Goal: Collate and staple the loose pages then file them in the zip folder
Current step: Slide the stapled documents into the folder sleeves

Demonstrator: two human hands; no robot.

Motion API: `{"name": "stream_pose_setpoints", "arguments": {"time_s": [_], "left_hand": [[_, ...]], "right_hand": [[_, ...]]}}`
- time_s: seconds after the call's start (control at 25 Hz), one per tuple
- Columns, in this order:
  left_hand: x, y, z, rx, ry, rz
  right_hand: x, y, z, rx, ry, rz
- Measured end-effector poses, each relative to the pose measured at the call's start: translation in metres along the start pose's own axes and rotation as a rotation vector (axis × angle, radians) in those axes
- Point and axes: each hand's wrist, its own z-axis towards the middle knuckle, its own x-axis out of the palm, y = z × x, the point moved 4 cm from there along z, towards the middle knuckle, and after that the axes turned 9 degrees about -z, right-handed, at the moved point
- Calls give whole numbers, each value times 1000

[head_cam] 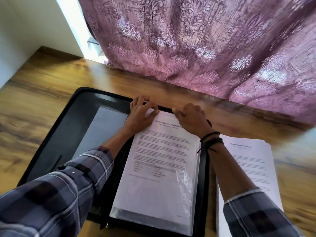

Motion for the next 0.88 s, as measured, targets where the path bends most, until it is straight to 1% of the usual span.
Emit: {"name": "stream_pose_setpoints", "arguments": {"time_s": [0.08, 0.16, 0.24, 0.32, 0.4, 0.52, 0.6, 0.72, 0.76, 0.88], "left_hand": [[-2, 0, 0, 0, 8, -20], [-5, -3, 0, 2, -10, -43], [-8, -8, -10, -32, -50, -75], [-6, -17, -37, -82, -65, -78], [-4, -34, -73, -78, -59, -48], [-3, -57, -122, -19, -3, 35], [-5, -70, -143, 10, 83, 102], [-4, -88, -169, -23, 308, 152], [-2, -93, -178, -27, 361, 176], [4, -100, -199, -40, 423, 242]], "right_hand": [[5, -9, -17, 1, -116, 67], [3, -21, -39, 45, -298, 262], [1, -29, -66, 138, -368, 474], [7, -34, -91, 225, -353, 639], [16, -36, -117, 294, -300, 752], [34, -43, -145, 356, -216, 782], [39, -43, -164, 362, -211, 799], [44, -43, -187, 364, -215, 837], [46, -43, -194, 368, -217, 837], [52, -41, -214, 370, -215, 854]]}}
